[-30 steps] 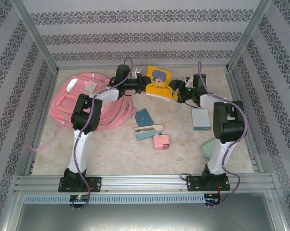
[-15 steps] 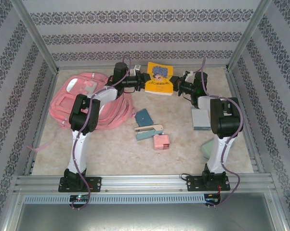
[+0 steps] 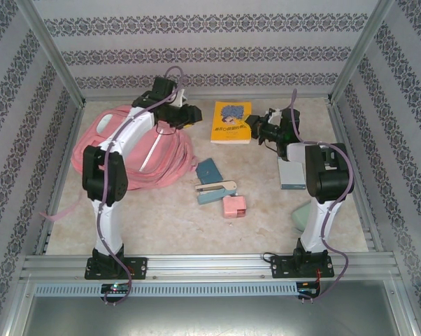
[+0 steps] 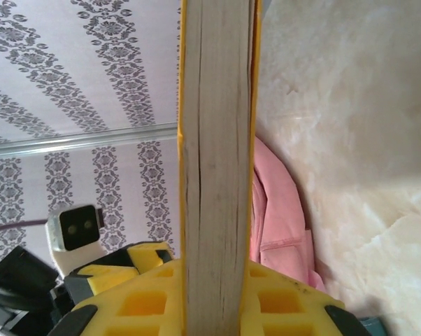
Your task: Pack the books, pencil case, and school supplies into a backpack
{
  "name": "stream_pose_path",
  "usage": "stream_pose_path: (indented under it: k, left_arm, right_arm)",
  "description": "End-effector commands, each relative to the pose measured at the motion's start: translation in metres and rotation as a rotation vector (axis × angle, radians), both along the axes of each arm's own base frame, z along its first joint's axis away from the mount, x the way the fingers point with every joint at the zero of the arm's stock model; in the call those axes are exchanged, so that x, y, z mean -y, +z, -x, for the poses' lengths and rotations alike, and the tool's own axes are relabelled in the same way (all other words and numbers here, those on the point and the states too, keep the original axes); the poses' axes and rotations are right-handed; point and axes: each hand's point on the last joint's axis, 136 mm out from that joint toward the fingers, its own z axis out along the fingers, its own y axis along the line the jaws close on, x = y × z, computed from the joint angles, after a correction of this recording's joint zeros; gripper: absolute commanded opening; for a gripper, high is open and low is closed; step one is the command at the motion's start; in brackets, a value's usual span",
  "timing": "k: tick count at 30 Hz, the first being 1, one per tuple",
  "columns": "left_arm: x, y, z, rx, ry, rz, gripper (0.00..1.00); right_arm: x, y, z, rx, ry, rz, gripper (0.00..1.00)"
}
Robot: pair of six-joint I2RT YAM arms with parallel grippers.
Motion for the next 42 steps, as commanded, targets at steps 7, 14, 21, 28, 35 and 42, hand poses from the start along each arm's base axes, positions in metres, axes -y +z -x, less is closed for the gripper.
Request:
stream_pose_path:
  k: [7,14,21,28,35,42]
  left_arm:
    - [-0.11,-0.067,0.074,-0.099,-0.056,-0.695,0.5]
    - [-0.114,-0.09,0.093,-0.133,-0.117,-0.801,0.53]
    - [-0.111,-0.103,0.095,-0.146,-0.155,-0.868,0.26]
    - [-0.109,-0.045,0.077,-0.007,-0.039,-0.804,0.0]
    - [-0.117,0.037,0.059,0.126,0.099,-0.596,0.0]
    - [-0.13,0.101,0.045,0.234,0.202,-0.401,0.0]
  right_arm:
    - [-0.019,0.03,0.007,0.124,0.036,0.046,0.0]
    - [-0.031,0.032,0.011,0.126,0.06,0.053,0.0]
    - [-0.04,0.036,0.017,0.134,0.077,0.056,0.0]
    - [-0.054,0.043,0.025,0.146,0.097,0.053,0.0]
    - [-0.085,0.053,0.03,0.174,0.141,0.041,0.0]
    - [-0.114,0.056,0.028,0.195,0.157,0.025,0.0]
